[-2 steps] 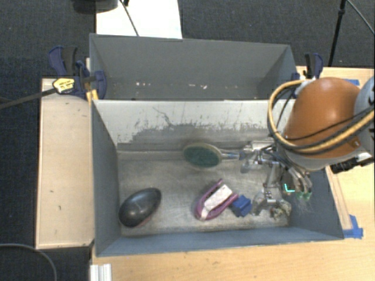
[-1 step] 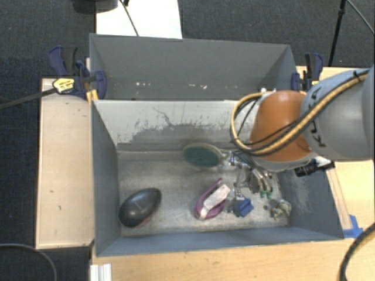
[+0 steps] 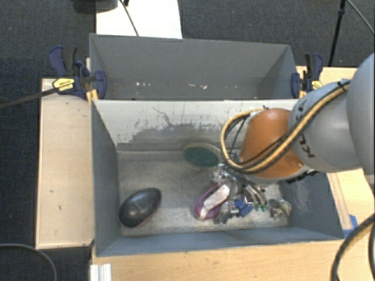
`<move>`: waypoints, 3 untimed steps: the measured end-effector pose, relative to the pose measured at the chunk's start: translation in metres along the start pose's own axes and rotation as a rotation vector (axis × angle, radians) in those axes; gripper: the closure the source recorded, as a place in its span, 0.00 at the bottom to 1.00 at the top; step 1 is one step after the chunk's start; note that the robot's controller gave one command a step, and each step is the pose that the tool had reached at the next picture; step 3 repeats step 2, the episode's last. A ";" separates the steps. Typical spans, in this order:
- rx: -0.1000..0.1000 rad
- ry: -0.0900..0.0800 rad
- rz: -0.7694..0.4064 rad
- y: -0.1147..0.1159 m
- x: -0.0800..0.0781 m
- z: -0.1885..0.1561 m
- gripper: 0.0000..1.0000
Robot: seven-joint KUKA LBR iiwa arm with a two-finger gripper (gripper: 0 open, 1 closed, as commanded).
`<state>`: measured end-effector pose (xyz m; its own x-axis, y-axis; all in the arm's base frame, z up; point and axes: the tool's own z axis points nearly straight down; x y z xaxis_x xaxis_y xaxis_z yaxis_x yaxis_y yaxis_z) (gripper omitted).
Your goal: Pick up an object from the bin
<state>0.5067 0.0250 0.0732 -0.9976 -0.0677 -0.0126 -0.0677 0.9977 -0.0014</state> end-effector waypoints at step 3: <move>0.000 0.003 -0.110 -0.022 -0.014 -0.135 1.00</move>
Offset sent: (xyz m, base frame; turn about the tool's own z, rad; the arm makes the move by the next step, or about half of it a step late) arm 0.0000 0.0000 0.0000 0.0000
